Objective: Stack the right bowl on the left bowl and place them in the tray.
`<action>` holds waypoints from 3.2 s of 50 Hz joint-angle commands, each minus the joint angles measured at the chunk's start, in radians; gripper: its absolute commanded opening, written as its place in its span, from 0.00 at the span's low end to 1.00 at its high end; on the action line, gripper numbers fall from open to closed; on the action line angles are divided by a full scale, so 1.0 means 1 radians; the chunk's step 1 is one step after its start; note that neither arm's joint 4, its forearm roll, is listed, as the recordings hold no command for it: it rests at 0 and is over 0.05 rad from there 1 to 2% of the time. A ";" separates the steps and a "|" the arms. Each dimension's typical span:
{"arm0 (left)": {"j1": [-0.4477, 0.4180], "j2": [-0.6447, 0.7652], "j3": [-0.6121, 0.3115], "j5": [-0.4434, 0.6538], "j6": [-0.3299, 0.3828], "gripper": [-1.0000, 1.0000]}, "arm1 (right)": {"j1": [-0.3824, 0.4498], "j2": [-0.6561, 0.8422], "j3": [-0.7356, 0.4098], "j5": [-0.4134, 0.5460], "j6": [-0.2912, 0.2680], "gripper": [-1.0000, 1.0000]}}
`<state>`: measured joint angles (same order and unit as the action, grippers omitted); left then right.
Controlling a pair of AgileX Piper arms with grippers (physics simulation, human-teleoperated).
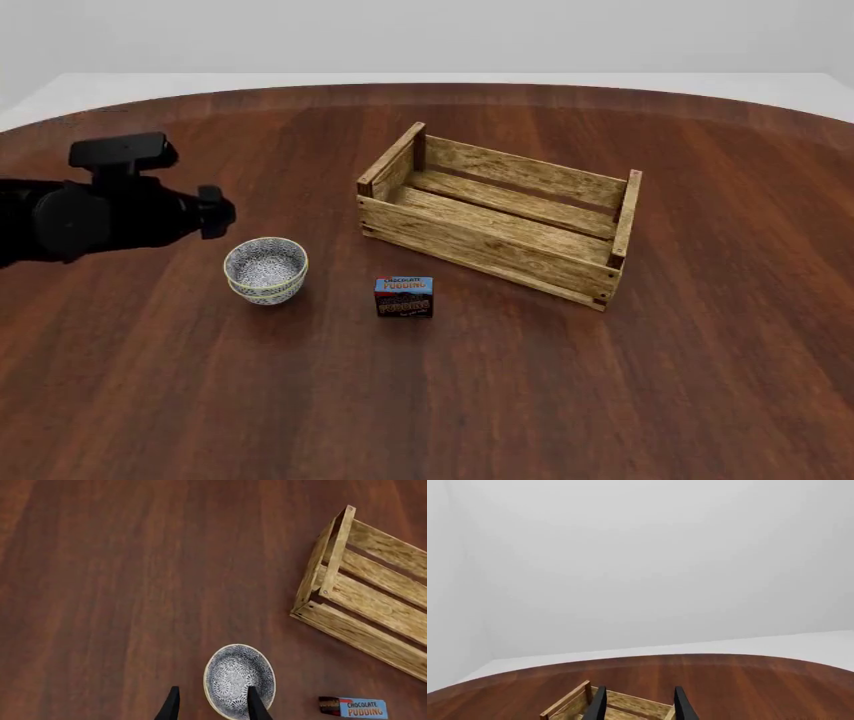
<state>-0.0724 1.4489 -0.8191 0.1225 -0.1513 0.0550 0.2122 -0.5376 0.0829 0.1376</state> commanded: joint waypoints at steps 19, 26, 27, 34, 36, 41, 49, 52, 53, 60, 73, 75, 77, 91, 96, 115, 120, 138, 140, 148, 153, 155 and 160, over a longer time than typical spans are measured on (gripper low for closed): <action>-0.007 0.085 -0.002 -0.047 0.006 1.00 | -0.002 0.000 0.003 -0.001 0.003 1.00; -0.010 0.108 -0.009 -0.059 0.001 1.00 | 0.000 0.000 0.002 -0.001 0.003 1.00; -0.009 0.115 -0.008 -0.066 -0.002 1.00 | -0.001 0.000 0.002 -0.001 0.003 1.00; -0.003 0.156 0.001 -0.111 0.004 1.00 | -0.001 0.000 0.000 -0.001 0.002 1.00; -0.003 0.167 0.004 -0.121 0.006 1.00 | 0.000 0.000 0.002 -0.002 0.002 1.00; 0.002 0.196 0.006 -0.145 0.007 1.00 | 0.000 -0.001 0.003 -0.001 0.001 1.00; 0.011 0.212 0.006 -0.154 0.012 1.00 | 0.001 -0.003 0.005 -0.001 0.001 1.00; 0.009 0.219 0.007 -0.156 0.014 1.00 | 0.002 -0.004 0.004 0.001 0.001 1.00; 0.009 0.219 0.006 -0.155 0.014 1.00 | 0.001 -0.004 0.003 0.001 0.001 1.00; 0.000 0.231 0.009 -0.158 0.014 1.00 | 0.001 -0.005 -0.001 0.005 0.000 1.00; 0.004 0.249 0.006 -0.153 0.019 1.00 | -0.002 -0.009 0.001 0.007 0.002 1.00; 0.006 0.255 0.000 -0.151 0.020 1.00 | -0.001 -0.010 0.001 0.008 0.002 1.00; 0.008 0.259 -0.005 -0.150 0.019 1.00 | -0.001 -0.010 0.002 0.008 0.001 1.00; -0.008 0.273 -0.009 -0.152 0.008 1.00 | 0.000 -0.006 -0.002 0.009 0.002 1.00; -0.010 0.285 -0.012 -0.156 0.013 1.00 | 0.000 -0.006 -0.001 0.009 0.002 1.00; -0.009 0.332 -0.024 -0.174 0.008 1.00 | 0.000 -0.006 0.002 0.006 0.003 1.00; -0.005 0.344 -0.025 -0.178 0.013 1.00 | -0.002 -0.006 -0.001 0.007 0.003 1.00; -0.008 0.371 -0.030 -0.179 0.018 1.00 | -0.003 -0.012 -0.005 0.014 0.002 1.00; -0.009 0.376 -0.032 -0.179 0.018 1.00 | -0.003 -0.013 -0.004 0.015 0.002 1.00; -0.010 0.384 -0.040 -0.172 0.020 1.00 | -0.003 -0.014 -0.006 0.016 0.002 1.00; -0.008 0.386 -0.045 -0.164 0.026 1.00 | -0.003 -0.015 -0.008 0.018 0.002 1.00; -0.007 0.391 -0.047 -0.164 0.027 1.00 | -0.004 -0.014 -0.006 0.018 0.002 1.00; -0.001 0.401 -0.057 -0.162 0.032 1.00 | -0.004 -0.015 -0.008 0.019 0.002 1.00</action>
<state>-0.0784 1.8350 -0.8640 -0.0447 -0.1261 0.0517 0.1987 -0.5442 0.0997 0.1397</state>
